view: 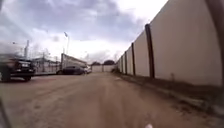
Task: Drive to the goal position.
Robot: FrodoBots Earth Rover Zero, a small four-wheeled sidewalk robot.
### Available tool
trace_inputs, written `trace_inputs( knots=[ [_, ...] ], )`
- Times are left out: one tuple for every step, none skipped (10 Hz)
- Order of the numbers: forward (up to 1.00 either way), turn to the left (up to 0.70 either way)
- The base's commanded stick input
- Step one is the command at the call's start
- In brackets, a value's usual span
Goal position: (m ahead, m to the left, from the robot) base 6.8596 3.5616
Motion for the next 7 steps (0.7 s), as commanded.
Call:
trace_inputs(
  knots=[
    [0.7,0.0],
    [0.7,0.0],
    [0.7,0.0],
    [0.7,0.0],
    [0.7,0.0],
    [0.7,0.0],
    [0.7,0.0]
  ],
)
